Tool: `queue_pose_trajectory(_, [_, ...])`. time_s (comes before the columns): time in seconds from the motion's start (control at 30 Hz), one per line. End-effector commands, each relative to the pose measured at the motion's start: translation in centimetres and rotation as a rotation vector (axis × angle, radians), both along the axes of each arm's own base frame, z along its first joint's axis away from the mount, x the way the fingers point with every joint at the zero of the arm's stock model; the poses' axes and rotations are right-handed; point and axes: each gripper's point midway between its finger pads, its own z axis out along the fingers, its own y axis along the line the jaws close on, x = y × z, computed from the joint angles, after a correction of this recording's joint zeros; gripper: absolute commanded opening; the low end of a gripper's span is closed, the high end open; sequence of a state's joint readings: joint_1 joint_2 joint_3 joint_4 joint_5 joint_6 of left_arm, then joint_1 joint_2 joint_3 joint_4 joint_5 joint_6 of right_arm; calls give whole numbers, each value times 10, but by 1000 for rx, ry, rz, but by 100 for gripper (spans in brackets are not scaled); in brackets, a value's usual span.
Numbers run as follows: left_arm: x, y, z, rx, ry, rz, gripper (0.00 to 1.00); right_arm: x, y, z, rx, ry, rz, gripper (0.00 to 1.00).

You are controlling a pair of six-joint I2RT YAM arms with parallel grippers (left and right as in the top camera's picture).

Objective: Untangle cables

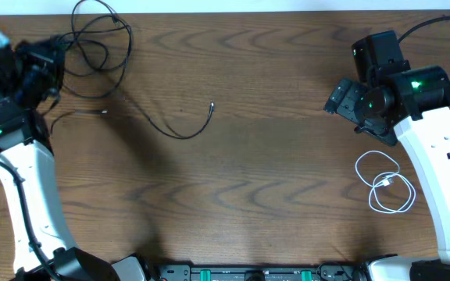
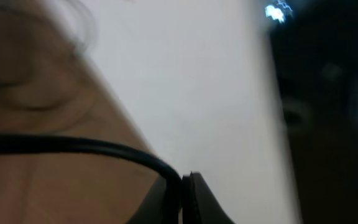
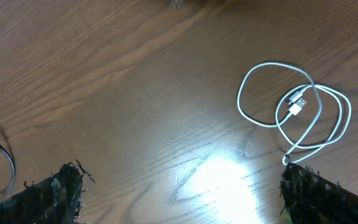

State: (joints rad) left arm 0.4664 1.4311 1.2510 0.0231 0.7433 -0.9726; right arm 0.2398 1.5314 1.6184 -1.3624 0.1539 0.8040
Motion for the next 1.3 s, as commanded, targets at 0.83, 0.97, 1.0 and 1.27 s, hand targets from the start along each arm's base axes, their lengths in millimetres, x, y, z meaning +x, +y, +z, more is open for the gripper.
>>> queue_pose_trajectory(0.83, [-21, -104, -111, 133, 101, -668, 8, 1, -1, 0, -9, -4, -3, 99])
queue_pose_trajectory(0.97, [-10, -64, -140, 73, 156, -584, 8, 1, -1, 0, -9, -4, -3, 99])
queue_pose_trajectory(1.0, [-9, -54, -145, 55, 172, -556, 8, 1, -1, 0, -9, -4, -3, 99])
queue_pose_trajectory(1.27, [-8, 57, -158, 36, 242, -208, 8, 1, 0, 0, -9, -4, -2, 99])
